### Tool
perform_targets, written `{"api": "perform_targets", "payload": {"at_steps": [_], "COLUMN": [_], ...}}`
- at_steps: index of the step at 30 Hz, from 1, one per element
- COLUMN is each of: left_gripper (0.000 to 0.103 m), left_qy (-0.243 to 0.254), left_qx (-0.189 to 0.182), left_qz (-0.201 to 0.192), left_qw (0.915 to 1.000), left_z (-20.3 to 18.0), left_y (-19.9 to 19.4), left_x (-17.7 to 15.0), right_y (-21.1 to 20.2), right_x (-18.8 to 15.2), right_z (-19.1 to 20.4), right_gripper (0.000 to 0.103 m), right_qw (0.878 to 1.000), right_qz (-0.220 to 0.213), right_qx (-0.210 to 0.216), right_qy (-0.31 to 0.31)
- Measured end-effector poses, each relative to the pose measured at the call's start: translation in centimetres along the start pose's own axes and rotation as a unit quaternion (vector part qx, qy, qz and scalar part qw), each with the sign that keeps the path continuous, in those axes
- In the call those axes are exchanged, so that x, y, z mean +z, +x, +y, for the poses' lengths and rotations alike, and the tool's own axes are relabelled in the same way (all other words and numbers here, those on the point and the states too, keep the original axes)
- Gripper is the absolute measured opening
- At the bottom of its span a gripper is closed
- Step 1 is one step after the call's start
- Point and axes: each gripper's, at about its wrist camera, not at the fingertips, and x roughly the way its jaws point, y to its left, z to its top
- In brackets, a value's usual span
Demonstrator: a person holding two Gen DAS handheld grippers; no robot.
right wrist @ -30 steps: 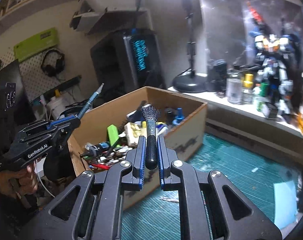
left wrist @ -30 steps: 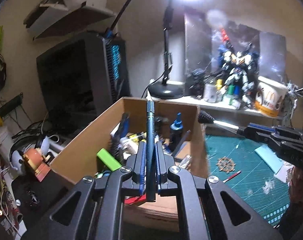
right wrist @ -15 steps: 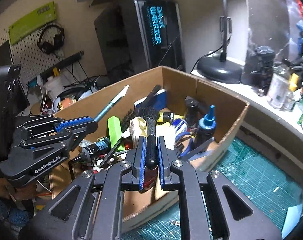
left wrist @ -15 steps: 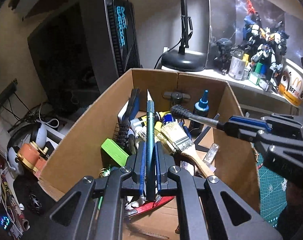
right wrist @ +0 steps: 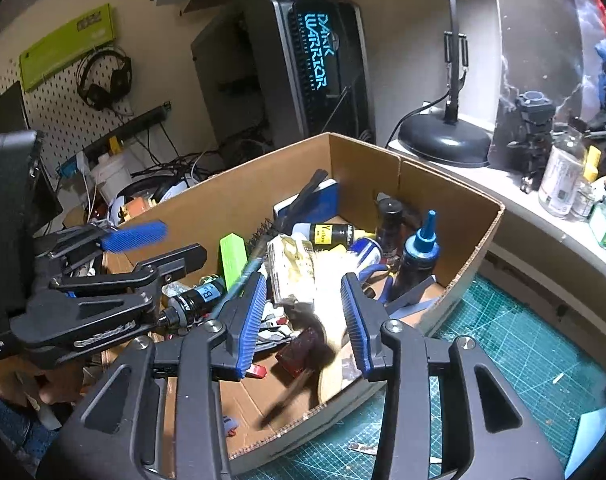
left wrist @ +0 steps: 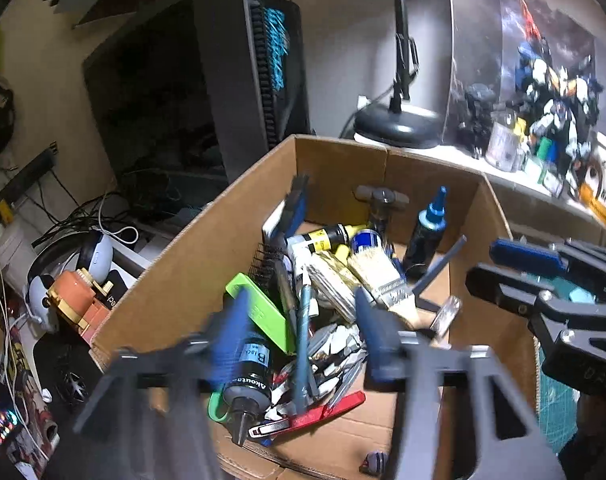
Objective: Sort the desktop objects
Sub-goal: 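Lower the hobby knife and wire brush into the box and open both tools, then withdraw both open tools from the box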
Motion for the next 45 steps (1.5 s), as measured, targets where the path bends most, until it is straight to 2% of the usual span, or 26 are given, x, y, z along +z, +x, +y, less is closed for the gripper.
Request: {"api": "perform_targets", "payload": {"at_steps": [15,16,18,22,24,29,40,45], "left_gripper": [0.068,0.069,0.079,0.084,0.091,0.092,0.092,0.092], "left_qy": [-0.004,-0.003,-0.001,-0.005,-0.006,0.005,0.010,0.007], "left_qx": [0.015,0.015,0.017,0.022,0.022,0.038,0.016,0.006], "left_qz": [-0.031,-0.033,-0.038,-0.052,-0.055,-0.073,-0.082,-0.085], "left_qw": [0.9994,0.9993,0.9991,0.9984,0.9982,0.9966,0.9964,0.9964], "left_z": [0.0,-0.1,-0.3,-0.5,-0.6,-1.5,-2.8,-3.4], "left_y": [-2.6,-2.8,-3.3,-4.5,-5.1,-6.5,-8.3,-8.8], "left_x": [-0.1,-0.1,-0.1,-0.2,-0.2,-0.4,-1.0,-1.7], "right_y": [-2.2,-2.4,-2.8,-3.8,-4.3,-5.6,-8.6,-10.3], "right_x": [-0.2,-0.2,-0.1,-0.2,-0.3,-0.6,-1.9,-3.0], "right_z": [0.7,0.7,0.7,0.8,0.9,1.1,0.9,0.2], "right_gripper": [0.037,0.037,0.037,0.037,0.037,0.038,0.040,0.045], "right_qw": [1.000,1.000,1.000,1.000,1.000,0.999,0.998,0.998], "right_qz": [-0.009,-0.011,-0.015,-0.022,-0.026,-0.035,-0.050,-0.060], "right_qx": [0.000,-0.001,-0.001,-0.004,-0.006,-0.007,-0.021,-0.036], "right_qy": [-0.011,-0.010,-0.009,-0.011,-0.013,-0.015,-0.016,-0.008]}}
